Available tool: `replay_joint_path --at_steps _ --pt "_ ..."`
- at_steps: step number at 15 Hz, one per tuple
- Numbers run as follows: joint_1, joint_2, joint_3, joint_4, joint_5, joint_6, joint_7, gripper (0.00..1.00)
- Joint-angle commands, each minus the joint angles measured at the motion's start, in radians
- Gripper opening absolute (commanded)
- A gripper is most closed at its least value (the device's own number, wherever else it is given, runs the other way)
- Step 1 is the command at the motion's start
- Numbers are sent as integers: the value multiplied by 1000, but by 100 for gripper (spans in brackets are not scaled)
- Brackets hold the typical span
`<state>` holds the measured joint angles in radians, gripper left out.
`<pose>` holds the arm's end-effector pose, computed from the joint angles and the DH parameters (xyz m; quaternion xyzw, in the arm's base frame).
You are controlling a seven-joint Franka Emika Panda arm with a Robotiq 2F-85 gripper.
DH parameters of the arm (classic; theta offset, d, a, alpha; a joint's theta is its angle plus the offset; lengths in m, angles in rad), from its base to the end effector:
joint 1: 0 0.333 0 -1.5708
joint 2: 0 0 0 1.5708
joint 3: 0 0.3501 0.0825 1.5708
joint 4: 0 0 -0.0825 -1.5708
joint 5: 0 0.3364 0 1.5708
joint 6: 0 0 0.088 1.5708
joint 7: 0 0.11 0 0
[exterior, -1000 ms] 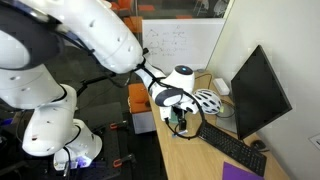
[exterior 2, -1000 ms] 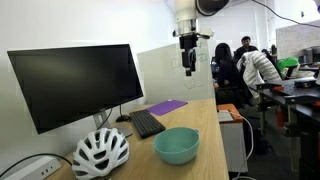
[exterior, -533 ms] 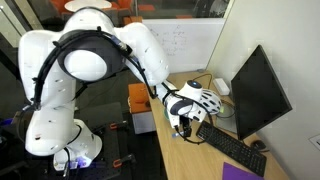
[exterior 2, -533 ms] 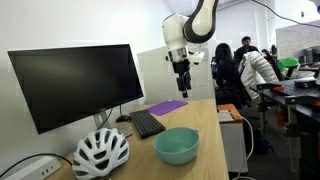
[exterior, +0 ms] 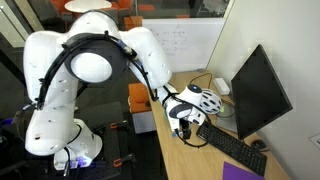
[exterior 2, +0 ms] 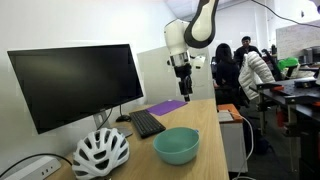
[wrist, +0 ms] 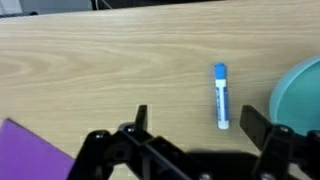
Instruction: Put the marker in the bowl
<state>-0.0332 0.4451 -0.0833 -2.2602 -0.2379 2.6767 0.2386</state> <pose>0.5236 -0.0537 0.2312 0.9953 -0.0663 -0.0109 0.0704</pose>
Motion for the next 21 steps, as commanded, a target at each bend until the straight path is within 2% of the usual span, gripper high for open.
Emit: replay_joint_path --at_steps 1,4,8,9,11,12,13,16,18,21 --pt "7 129 -7 77 47 70 -69 100" --pt "-3 232 9 151 72 94 -131 100" --pt "-59 342 85 277 139 73 -244 100" --pt "-54 369 87 311 147 57 -255 100" --pt "-8 416 46 367 131 41 -228 100" --pt "-3 439 42 392 130 30 -226 92" --pt "1 460 38 414 128 22 -229 74" --pt "16 510 37 459 125 12 -228 58" --pt "38 534 29 478 117 7 -221 34" --pt "50 531 20 484 114 -5 -228 13"
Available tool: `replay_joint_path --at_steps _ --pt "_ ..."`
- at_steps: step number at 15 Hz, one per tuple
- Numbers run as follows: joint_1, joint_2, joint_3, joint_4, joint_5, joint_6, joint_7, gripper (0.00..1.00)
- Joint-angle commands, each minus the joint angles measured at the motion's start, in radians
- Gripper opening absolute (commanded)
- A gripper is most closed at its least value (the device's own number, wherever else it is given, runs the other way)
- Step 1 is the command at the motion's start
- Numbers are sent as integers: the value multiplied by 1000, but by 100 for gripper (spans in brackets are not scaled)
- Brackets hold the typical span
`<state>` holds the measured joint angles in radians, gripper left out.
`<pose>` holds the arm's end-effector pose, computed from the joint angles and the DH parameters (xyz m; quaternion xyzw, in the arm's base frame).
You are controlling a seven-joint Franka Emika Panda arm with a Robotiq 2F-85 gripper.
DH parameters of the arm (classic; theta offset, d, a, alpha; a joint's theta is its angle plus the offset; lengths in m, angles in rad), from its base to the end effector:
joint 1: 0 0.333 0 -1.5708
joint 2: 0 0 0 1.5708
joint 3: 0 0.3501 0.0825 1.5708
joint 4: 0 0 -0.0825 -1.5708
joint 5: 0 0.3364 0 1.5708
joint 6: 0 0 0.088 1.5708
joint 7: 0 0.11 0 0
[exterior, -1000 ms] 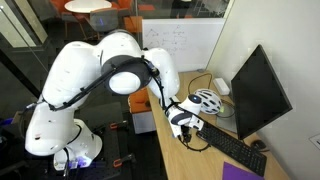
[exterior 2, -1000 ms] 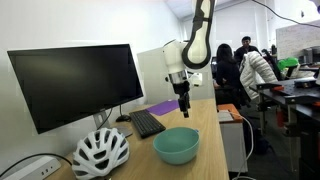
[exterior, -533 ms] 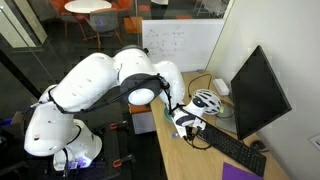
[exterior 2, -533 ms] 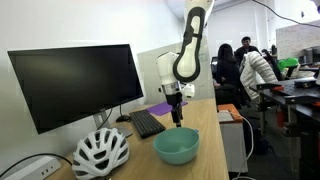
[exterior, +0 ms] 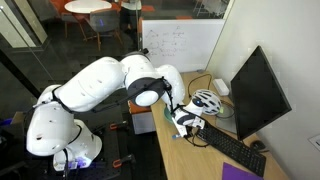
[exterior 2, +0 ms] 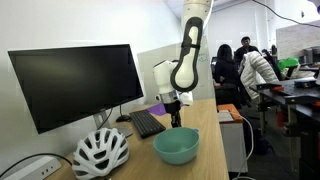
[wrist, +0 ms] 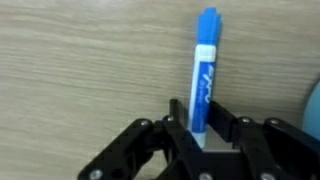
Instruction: Put the marker in the bowl
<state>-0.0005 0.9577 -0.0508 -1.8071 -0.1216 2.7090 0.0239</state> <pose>0.6155 -0.0251 0.0701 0.9982 0.0285 -0.0288 0.0446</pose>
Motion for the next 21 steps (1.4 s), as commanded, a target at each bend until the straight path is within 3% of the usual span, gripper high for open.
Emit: replay_joint_path --at_steps 1,2,3,5,9,13,17,21 --pt "16 10 -12 26 0 -35 -15 7" --pt "12 -1 -8 15 0 -21 -21 0" --pt "13 -12 -13 8 -4 -18 -22 5" --pt "-1 -38 -5 -17 -8 11 -46 5" --pt "-99 -112 71 -69 -14 76 -244 5" --pt "-208 -186 189 -122 -1 91 -435 5" --pt "-200 -237 258 -157 -17 85 -517 5" --pt "-133 -260 292 -165 -56 74 -538 5"
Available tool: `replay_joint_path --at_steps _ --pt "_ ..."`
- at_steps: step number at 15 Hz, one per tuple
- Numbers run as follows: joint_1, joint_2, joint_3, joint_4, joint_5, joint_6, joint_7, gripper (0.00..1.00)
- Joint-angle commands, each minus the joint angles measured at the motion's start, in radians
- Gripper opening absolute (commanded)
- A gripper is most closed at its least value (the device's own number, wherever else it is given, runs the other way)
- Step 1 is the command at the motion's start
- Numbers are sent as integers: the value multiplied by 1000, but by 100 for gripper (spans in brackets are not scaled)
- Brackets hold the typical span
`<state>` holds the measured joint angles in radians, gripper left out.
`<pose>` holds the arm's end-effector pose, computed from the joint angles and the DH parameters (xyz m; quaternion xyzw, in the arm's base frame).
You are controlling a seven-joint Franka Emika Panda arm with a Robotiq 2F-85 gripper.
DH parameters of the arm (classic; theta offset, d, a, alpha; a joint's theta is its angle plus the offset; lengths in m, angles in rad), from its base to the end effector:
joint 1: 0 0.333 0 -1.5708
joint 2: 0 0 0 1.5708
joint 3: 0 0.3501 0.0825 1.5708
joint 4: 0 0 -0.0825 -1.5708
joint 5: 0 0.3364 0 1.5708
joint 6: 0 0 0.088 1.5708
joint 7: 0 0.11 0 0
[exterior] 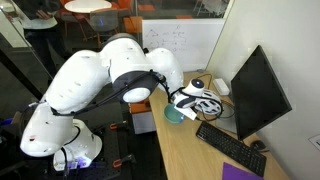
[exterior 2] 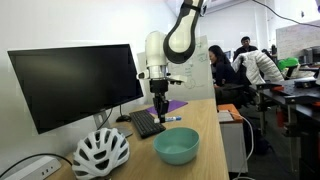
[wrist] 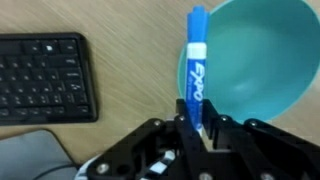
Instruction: Put the marker in the bowl
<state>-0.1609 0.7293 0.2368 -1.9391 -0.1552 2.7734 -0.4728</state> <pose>0.6217 0.0402 0.1884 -0.9491 -0.3049 -0.0734 0.0302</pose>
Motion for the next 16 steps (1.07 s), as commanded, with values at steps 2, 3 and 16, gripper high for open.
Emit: replay_joint_path --at_steps 2,3,16 --pt "47 -26 32 -39 -45 1 -88 5" --pt "66 -28 33 -45 -60 -4 -95 5" --pt "160 -29 -54 -62 -118 -61 -57 67"
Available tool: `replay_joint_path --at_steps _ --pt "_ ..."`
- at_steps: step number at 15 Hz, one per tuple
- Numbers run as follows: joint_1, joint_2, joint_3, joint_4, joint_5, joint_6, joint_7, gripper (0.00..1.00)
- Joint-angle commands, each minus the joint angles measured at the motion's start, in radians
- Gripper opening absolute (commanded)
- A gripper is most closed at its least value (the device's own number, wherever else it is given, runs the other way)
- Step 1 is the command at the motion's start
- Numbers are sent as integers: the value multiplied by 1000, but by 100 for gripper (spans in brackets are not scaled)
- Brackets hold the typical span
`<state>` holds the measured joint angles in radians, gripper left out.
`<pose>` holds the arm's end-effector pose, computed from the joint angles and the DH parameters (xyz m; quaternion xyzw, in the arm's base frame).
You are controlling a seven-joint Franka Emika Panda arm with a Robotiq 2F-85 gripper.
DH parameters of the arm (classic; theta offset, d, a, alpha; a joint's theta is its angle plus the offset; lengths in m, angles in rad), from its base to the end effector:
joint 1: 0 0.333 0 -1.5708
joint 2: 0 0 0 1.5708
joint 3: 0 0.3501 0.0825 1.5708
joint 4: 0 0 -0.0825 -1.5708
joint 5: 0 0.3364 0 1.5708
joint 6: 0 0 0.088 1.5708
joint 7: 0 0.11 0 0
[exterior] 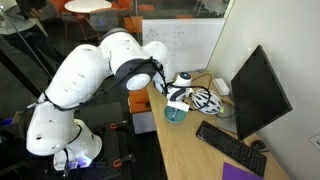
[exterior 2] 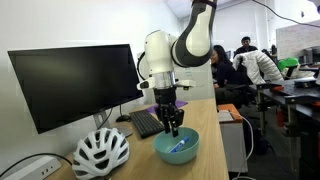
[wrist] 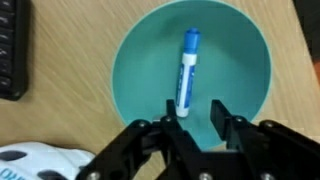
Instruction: Put the marker in the bowl
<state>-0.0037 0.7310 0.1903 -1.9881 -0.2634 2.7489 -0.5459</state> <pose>0.5898 0.1142 0.1658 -0.8950 -0.4451 -0.0283 0.0046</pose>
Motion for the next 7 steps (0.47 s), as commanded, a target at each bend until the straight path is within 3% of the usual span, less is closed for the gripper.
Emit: replay_joint_path --at_steps 1,4,7 --pt "-2 -44 -4 -21 2 -51 25 75" --pt "30 -98 -43 -42 3 -102 106 97" --pt "46 -154 -70 -64 -5 -135 168 100"
